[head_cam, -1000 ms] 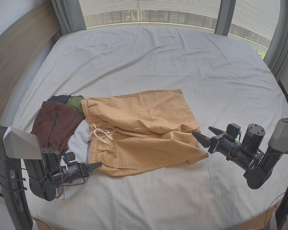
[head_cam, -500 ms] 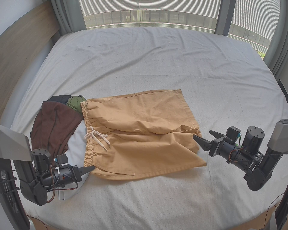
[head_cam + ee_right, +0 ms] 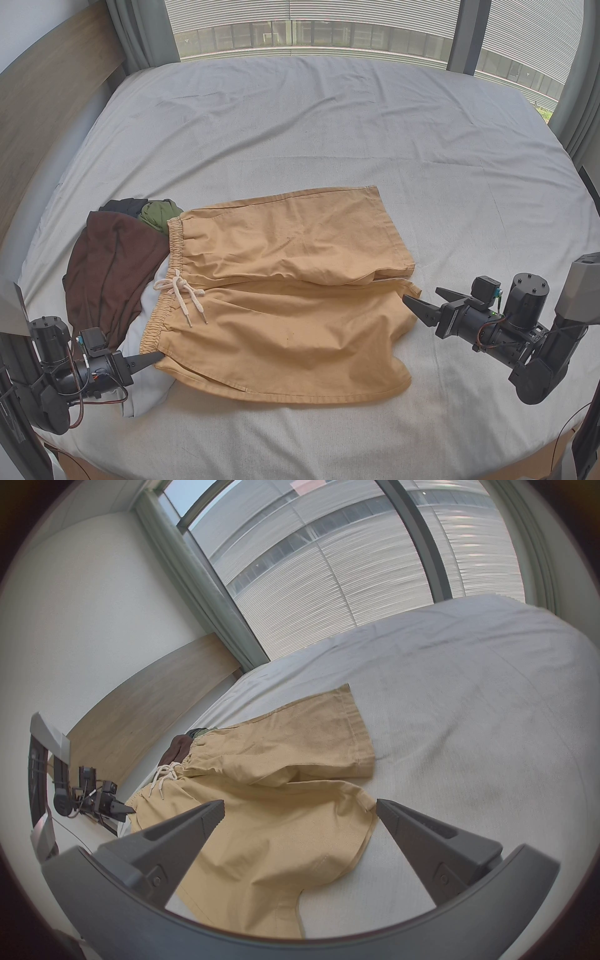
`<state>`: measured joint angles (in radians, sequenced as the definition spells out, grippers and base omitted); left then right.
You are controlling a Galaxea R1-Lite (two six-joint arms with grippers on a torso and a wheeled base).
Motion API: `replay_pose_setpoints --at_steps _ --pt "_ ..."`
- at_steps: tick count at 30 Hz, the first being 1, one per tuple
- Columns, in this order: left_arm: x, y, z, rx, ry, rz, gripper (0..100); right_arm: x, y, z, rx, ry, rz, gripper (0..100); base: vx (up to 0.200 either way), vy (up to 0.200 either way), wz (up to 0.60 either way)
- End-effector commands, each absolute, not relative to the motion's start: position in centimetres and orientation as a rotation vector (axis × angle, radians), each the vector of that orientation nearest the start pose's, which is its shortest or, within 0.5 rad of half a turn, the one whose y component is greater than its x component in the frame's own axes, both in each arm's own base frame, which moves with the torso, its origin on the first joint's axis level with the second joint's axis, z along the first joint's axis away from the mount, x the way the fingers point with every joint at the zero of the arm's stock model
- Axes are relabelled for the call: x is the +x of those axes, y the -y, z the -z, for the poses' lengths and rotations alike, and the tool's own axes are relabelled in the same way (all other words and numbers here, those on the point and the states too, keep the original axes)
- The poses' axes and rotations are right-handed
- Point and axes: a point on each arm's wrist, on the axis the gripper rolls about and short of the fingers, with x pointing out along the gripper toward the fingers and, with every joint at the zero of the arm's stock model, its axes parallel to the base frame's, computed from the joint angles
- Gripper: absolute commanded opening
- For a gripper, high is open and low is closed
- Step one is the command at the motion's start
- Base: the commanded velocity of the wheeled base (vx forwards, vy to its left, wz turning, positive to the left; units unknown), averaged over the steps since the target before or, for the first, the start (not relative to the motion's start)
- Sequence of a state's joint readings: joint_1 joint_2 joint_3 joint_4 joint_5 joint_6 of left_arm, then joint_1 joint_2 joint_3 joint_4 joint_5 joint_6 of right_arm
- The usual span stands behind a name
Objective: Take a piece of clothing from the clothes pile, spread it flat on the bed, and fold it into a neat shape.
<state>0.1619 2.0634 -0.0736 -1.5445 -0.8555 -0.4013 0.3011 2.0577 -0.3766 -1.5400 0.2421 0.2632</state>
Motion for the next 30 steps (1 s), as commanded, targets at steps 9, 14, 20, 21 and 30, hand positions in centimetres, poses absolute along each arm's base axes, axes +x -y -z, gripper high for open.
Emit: replay_pose_setpoints --at_steps 9,14,20,21,30 --pt "22.4 -2.1 -2.0 -0.573 -0.565 0.593 0 28.4 -9.2 -5.0 0.366 -0.311 -0.489 100 0.0 0.0 0.0" --pt "22.4 -2.0 -2.1 -0.572 -0.565 0.597 0 28.7 -8.9 -4.4 0.368 -0.329 -0.473 100 0.0 0.0 0.0" --pt "22.4 -2.2 -2.3 -0.576 -0.557 0.589 100 28.7 -9.0 -3.5 0.441 -0.38 -0.464 100 0.0 0.0 0.0" --pt "22.4 -2.2 -2.3 -0.576 -0.557 0.589 100 28.7 -9.1 -3.4 0.459 -0.392 -0.47 100 0.0 0.0 0.0" --pt "22.0 -2.1 -2.4 -0.572 -0.56 0.593 100 29.2 -9.4 -0.2 0.522 -0.511 -0.483 100 0.0 0.0 0.0"
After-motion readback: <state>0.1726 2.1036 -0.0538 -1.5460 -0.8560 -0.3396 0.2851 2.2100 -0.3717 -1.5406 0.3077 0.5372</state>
